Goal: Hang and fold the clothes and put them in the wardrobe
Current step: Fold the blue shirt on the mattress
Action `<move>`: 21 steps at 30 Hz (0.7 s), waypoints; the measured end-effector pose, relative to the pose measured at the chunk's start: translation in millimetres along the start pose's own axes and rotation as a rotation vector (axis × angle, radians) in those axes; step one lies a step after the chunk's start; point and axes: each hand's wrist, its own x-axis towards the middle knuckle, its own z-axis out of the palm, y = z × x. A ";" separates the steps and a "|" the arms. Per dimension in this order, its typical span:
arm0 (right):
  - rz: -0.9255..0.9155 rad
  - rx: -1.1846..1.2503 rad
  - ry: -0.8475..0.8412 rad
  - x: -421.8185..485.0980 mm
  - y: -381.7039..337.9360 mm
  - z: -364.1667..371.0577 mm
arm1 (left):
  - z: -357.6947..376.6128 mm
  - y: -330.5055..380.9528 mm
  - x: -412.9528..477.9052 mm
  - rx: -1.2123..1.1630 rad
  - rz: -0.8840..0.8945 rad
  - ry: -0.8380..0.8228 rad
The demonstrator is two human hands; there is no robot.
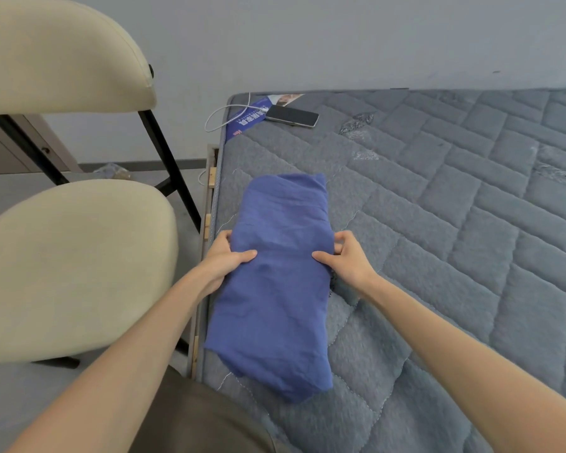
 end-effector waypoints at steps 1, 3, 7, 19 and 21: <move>-0.036 -0.011 0.019 -1.2 -2.4 -1.9 | -0.4 2.3 0.2 0.001 0.028 0.008; -0.132 -0.051 0.002 -1.5 -7.6 -5.5 | 1.2 10.0 -1.3 0.019 0.104 -0.020; -0.280 -0.309 0.076 0.8 -22.8 -13.7 | 3.2 30.9 -5.8 0.320 0.338 -0.033; -0.717 -0.545 0.321 -32.9 -118.2 -53.2 | 1.5 121.4 -59.3 0.539 0.755 0.222; -0.682 -0.430 0.274 -48.0 -131.8 -57.0 | 1.6 135.6 -71.5 0.583 0.790 0.275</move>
